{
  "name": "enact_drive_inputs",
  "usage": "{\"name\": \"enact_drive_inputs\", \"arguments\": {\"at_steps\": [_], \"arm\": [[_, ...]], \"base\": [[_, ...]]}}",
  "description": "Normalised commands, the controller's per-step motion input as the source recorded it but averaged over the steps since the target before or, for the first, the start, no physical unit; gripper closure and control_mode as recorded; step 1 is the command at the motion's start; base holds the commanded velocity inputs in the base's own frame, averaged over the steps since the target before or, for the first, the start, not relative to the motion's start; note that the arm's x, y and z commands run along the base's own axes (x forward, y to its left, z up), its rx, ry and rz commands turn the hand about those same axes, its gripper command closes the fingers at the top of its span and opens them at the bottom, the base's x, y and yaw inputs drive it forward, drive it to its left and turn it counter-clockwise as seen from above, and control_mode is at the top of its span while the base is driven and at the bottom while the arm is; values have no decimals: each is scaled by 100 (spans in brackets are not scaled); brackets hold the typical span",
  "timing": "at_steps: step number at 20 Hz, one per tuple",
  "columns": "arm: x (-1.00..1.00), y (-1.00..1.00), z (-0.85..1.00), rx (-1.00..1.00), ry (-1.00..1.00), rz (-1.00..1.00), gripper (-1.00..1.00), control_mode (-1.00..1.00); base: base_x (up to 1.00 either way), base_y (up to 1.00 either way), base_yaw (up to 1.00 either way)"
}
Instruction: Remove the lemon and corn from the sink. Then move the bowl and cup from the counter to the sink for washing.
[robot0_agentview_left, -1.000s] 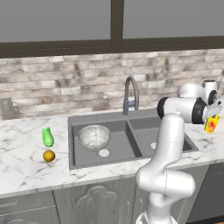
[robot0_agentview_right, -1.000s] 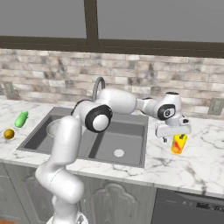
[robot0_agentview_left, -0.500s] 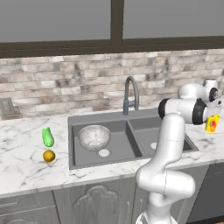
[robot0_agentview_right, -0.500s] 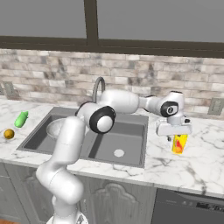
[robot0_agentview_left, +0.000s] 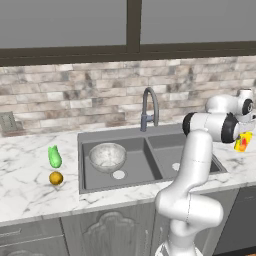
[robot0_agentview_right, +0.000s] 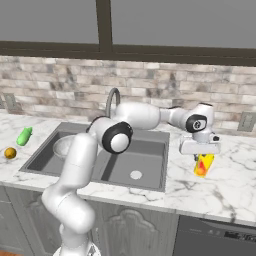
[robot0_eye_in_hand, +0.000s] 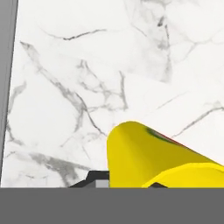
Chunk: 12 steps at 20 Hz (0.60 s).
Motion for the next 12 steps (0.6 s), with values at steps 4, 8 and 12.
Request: {"name": "enact_drive_inputs", "arguments": {"at_steps": [4, 8, 12], "arm": [[-18, 21, 16, 0, -9, 0, 100, -100], [-19, 22, 21, 0, -11, 0, 100, -100], [-22, 26, 16, 0, -10, 0, 100, -100]], "base": [[0, 0, 0], [0, 0, 0], [0, 0, 0]]}}
